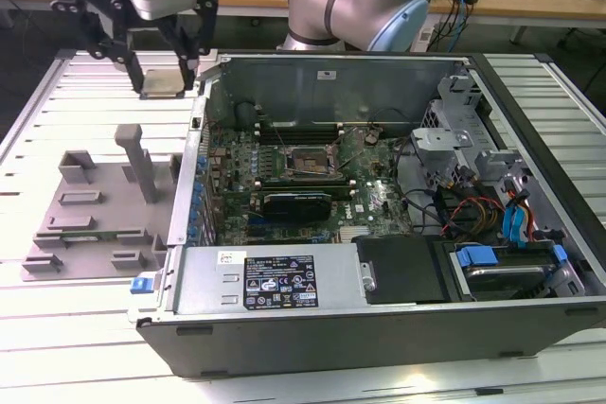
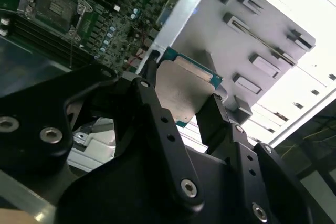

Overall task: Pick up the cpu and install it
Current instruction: 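Pick up the cpu and move it towards the insertion slot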

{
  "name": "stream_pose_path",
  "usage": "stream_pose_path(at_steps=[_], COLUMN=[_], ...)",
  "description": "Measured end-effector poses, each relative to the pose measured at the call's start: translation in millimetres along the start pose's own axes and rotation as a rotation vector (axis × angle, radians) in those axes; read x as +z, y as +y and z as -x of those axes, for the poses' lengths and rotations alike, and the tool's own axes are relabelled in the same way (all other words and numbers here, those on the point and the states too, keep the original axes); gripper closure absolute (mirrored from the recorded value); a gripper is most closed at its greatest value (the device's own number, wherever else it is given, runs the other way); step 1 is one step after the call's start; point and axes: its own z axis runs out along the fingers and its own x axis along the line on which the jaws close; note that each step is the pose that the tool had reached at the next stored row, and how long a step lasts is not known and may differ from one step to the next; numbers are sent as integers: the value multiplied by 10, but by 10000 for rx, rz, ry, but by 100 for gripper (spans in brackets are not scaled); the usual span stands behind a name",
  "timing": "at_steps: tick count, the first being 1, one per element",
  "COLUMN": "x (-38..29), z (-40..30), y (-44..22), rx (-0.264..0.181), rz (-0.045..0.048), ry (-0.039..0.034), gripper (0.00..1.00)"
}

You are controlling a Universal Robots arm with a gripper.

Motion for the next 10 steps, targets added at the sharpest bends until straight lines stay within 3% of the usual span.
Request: stream_pose_path(at_steps=[1,10], x=[1,13], z=[28,584], y=[-1,-18], rx=[1,1], rz=[0,0], ry=[0,0], gripper=[45,45])
